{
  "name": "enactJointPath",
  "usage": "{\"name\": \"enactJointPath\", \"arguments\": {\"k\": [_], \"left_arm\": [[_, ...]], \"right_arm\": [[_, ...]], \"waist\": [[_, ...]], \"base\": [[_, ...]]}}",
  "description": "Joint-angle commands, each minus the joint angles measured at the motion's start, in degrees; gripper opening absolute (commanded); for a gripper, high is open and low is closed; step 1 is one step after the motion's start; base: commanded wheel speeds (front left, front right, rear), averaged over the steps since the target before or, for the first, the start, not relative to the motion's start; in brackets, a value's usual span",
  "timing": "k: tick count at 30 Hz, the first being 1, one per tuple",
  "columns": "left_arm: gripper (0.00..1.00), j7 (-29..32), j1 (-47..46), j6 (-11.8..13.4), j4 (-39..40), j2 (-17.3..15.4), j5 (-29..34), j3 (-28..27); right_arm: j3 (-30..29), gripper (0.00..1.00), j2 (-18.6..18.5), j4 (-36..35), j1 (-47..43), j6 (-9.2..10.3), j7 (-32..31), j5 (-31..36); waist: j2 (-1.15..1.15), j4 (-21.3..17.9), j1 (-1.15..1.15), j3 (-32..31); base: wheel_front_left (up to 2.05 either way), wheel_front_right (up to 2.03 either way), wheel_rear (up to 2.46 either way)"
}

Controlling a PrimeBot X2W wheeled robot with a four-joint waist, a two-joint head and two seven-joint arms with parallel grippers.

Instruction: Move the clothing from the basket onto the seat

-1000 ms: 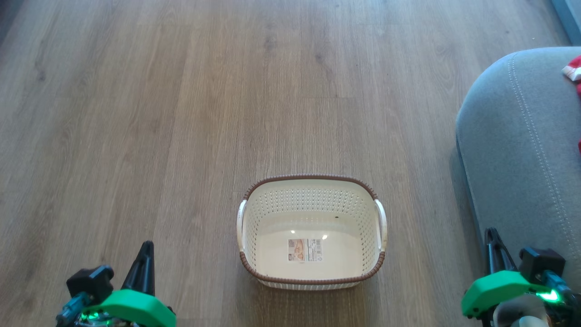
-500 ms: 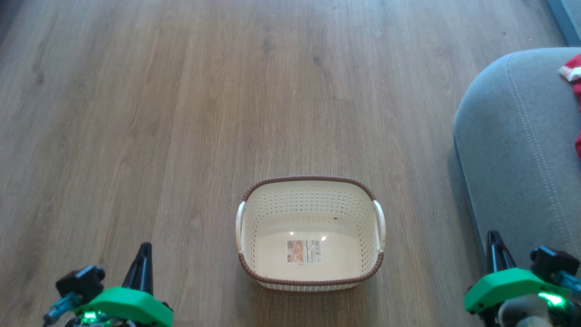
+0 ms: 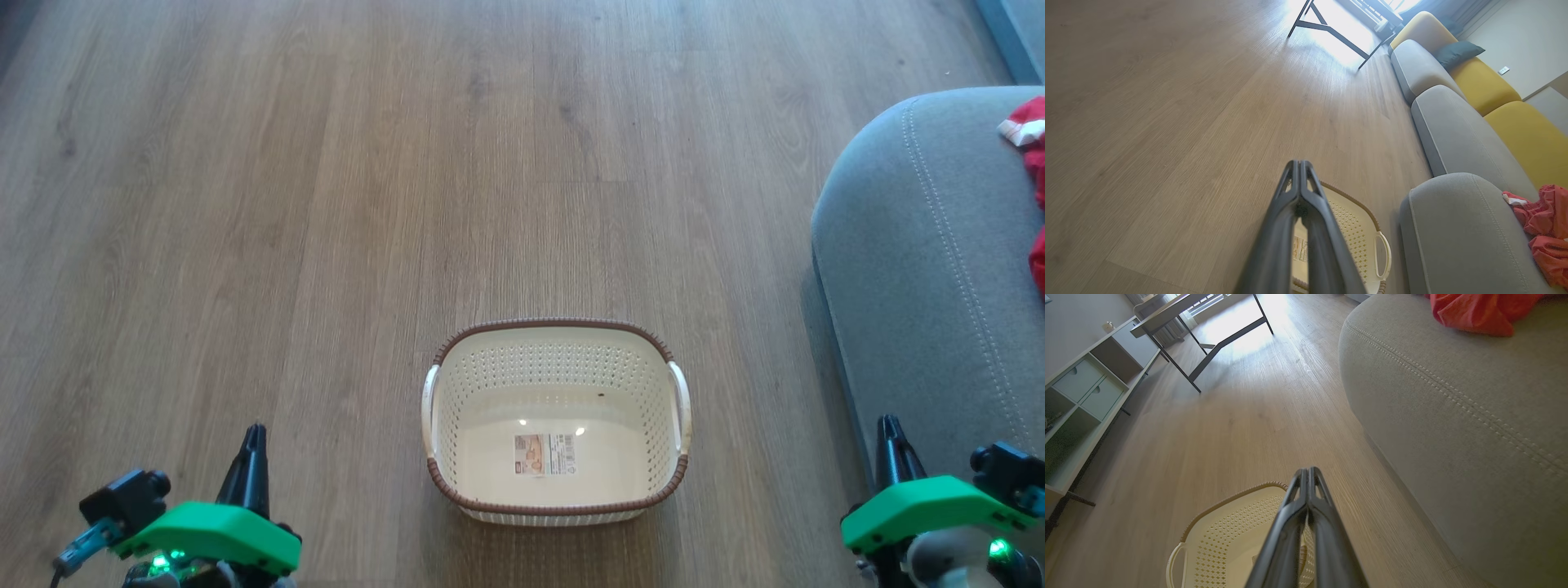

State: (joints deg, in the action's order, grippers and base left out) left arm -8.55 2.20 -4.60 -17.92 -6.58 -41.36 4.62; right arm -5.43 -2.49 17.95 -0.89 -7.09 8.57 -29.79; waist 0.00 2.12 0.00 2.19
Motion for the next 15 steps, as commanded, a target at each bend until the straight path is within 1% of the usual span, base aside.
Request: {"name": "enactJointPath", "arguments": {"k": [1,15], "left_arm": [[0.00,0.32,-2.71,-0.55,1.91,-0.09,-1.39,-1.59],[0.00,2.65,-3.60,-0.92,2.22,0.50,-9.17,-3.10]], "right_arm": [[-0.06,0.00,-0.46,-2.08,2.73,-0.12,-0.49,-1.69],[-0.23,0.00,-0.45,-2.37,3.42,-0.16,-2.79,-11.25]], "waist": [[0.00,-0.03,0.00,-0.03],[0.00,-0.36,0.00,-0.34]], "base": [[0.00,0.00,0.00],[0.00,0.00,0.00]]}}
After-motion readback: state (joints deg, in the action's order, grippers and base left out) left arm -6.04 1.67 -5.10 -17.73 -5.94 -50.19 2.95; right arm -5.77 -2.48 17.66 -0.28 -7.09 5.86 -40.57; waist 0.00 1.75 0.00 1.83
